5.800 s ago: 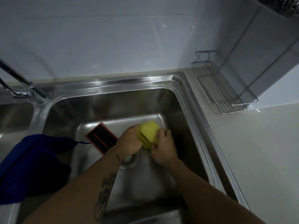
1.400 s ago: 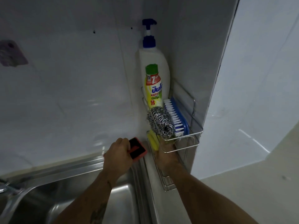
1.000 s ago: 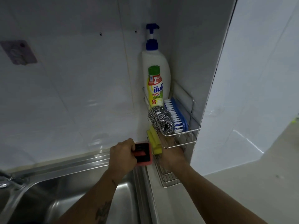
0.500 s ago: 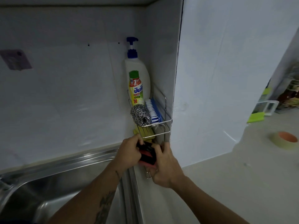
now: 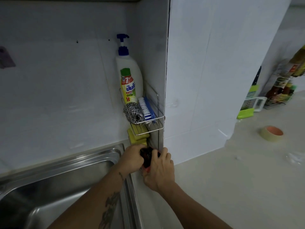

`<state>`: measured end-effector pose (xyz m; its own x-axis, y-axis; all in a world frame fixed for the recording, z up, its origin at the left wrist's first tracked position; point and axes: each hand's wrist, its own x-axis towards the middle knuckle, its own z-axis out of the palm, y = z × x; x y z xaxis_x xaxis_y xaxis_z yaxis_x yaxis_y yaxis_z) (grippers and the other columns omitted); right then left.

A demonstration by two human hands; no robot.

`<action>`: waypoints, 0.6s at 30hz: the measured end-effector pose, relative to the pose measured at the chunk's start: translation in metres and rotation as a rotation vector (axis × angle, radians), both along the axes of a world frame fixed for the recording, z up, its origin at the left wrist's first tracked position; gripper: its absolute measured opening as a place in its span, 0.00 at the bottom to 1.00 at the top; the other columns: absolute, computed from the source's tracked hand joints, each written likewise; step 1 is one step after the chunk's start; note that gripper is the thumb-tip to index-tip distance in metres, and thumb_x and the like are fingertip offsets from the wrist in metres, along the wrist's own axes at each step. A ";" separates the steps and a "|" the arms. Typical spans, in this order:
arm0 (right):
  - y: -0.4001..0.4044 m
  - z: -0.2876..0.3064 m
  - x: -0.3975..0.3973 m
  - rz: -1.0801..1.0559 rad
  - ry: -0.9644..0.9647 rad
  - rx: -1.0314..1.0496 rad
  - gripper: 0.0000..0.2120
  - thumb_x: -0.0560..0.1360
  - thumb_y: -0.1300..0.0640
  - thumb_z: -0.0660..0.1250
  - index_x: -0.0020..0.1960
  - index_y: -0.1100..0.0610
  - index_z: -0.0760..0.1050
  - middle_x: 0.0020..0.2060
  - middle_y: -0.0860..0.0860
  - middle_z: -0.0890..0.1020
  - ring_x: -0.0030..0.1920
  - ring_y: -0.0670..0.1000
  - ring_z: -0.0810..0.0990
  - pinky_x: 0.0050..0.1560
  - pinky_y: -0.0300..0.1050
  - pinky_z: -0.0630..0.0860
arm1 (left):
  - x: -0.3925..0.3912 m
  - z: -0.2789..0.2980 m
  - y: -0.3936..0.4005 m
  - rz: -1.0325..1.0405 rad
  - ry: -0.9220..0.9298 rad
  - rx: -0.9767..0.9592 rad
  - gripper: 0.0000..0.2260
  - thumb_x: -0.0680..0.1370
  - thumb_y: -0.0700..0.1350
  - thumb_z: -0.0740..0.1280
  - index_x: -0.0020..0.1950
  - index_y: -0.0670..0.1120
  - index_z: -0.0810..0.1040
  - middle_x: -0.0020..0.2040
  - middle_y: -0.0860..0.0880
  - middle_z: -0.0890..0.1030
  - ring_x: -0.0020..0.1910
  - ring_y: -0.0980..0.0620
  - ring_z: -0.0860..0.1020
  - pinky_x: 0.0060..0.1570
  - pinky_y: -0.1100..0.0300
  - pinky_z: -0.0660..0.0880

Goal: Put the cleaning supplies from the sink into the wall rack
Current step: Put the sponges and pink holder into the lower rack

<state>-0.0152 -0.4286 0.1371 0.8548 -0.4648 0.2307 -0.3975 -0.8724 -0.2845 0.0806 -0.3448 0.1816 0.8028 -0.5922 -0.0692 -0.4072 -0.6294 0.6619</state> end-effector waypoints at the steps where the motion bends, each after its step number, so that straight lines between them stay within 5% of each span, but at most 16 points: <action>1: 0.001 -0.004 0.000 0.019 0.033 -0.002 0.26 0.68 0.38 0.62 0.59 0.54 0.66 0.53 0.56 0.69 0.49 0.56 0.71 0.47 0.49 0.73 | 0.000 -0.002 0.001 -0.009 0.015 0.029 0.22 0.73 0.33 0.61 0.65 0.49 0.77 0.64 0.46 0.77 0.58 0.46 0.77 0.55 0.58 0.75; 12: -0.012 -0.011 0.005 0.084 0.224 -0.104 0.28 0.74 0.43 0.54 0.69 0.57 0.65 0.62 0.56 0.72 0.58 0.58 0.70 0.56 0.53 0.67 | 0.006 -0.015 0.010 -0.076 0.099 0.198 0.22 0.76 0.38 0.59 0.69 0.51 0.72 0.69 0.46 0.73 0.63 0.45 0.75 0.62 0.56 0.73; 18: -0.011 -0.007 0.009 0.122 0.476 -0.059 0.25 0.75 0.47 0.55 0.68 0.56 0.68 0.63 0.55 0.73 0.61 0.59 0.68 0.58 0.55 0.67 | 0.009 -0.014 0.030 -0.028 0.131 0.193 0.23 0.74 0.33 0.58 0.69 0.46 0.72 0.67 0.42 0.75 0.53 0.47 0.78 0.49 0.60 0.74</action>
<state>-0.0067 -0.4395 0.1298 0.9192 -0.3523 -0.1761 -0.3651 -0.9299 -0.0452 0.0898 -0.3144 0.1680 0.7629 -0.5801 -0.2855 -0.3453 -0.7390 0.5785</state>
